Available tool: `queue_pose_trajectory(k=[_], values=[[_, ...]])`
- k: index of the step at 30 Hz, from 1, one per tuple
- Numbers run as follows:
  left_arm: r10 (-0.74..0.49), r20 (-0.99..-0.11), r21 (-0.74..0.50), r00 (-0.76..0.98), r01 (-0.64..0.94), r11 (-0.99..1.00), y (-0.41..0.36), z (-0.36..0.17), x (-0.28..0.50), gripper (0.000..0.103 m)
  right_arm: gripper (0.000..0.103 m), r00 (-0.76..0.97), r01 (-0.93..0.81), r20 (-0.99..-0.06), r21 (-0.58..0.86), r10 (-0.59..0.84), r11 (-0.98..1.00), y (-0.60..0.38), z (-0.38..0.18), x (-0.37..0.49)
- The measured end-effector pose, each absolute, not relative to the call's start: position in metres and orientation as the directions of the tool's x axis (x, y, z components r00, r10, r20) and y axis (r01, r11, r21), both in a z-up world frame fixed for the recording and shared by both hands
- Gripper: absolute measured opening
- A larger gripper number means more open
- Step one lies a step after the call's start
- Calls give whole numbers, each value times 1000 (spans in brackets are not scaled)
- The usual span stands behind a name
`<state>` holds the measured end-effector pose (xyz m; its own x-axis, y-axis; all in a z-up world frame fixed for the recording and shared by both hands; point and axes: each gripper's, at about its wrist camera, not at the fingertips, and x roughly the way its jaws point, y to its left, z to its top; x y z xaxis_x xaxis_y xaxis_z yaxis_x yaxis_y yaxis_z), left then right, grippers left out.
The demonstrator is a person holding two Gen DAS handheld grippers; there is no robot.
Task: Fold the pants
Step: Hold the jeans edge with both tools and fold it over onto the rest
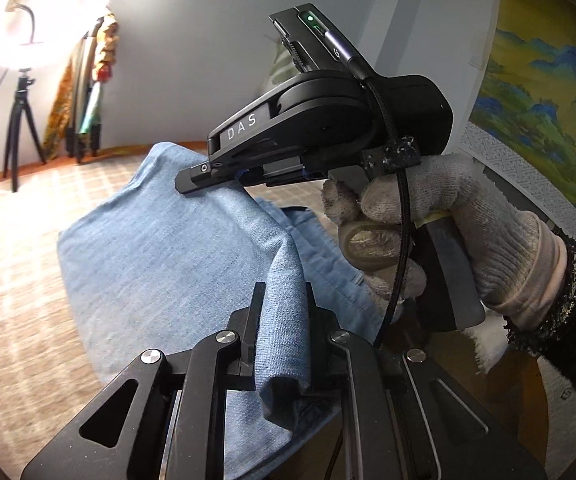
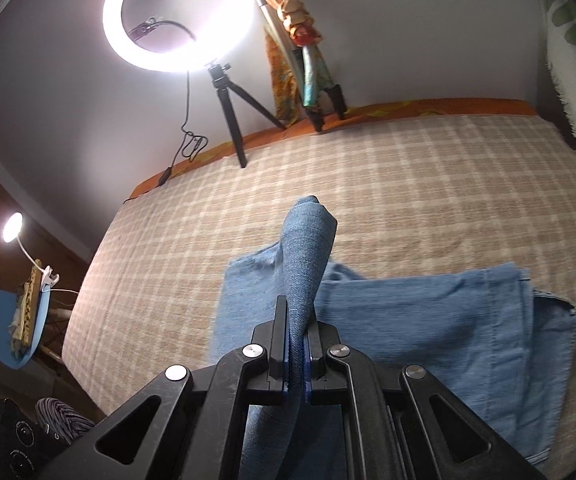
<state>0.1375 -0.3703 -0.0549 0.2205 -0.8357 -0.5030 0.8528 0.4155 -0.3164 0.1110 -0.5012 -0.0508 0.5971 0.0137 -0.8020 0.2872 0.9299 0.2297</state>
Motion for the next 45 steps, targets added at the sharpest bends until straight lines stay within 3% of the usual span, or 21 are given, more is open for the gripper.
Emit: queue_pose_trajectory(k=[24,45], values=[[-854,-516,-344,64,898,275,-470,-61,137,12,2,568,423,-808,124,-156,898,-600,-39,51],[-791,-610,-305,44,909,285,-516,-86,143,13,2,505,450,-849,107,-154,886,-645,-82,39]])
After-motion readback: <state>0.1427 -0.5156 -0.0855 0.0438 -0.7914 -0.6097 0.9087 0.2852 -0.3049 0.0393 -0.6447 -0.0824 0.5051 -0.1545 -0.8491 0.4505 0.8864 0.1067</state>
